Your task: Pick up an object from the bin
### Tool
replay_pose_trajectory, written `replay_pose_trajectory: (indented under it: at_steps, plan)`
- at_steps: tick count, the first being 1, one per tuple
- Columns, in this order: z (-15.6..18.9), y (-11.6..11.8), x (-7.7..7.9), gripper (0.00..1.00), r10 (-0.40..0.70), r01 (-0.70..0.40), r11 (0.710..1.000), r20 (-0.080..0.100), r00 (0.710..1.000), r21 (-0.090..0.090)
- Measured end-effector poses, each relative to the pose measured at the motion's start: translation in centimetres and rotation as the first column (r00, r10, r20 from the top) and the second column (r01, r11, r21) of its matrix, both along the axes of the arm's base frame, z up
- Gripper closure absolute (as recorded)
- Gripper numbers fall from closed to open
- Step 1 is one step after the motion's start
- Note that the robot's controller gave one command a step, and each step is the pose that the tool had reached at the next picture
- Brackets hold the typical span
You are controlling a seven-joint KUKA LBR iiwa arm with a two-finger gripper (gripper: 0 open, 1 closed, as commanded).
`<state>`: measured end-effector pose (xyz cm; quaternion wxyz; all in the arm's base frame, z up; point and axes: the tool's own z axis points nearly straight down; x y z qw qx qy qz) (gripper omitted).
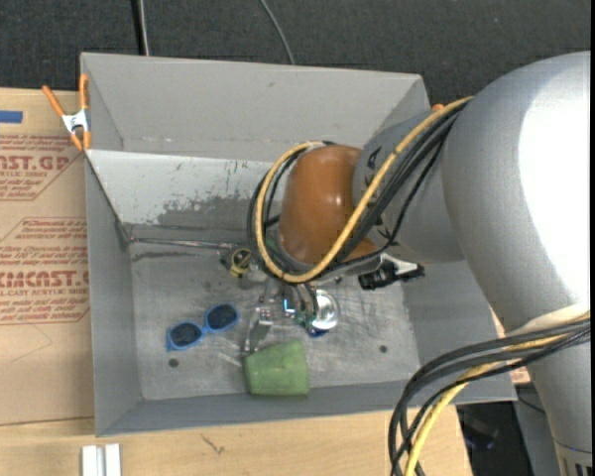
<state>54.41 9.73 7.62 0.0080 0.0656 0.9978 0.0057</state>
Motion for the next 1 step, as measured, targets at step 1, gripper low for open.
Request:
replay_pose_trajectory:
  at_steps: [1]
  plan:
    - [0.29,7.02,0.76,0.00,0.232,-0.233,0.973,-0.013,0.973,-0.008]
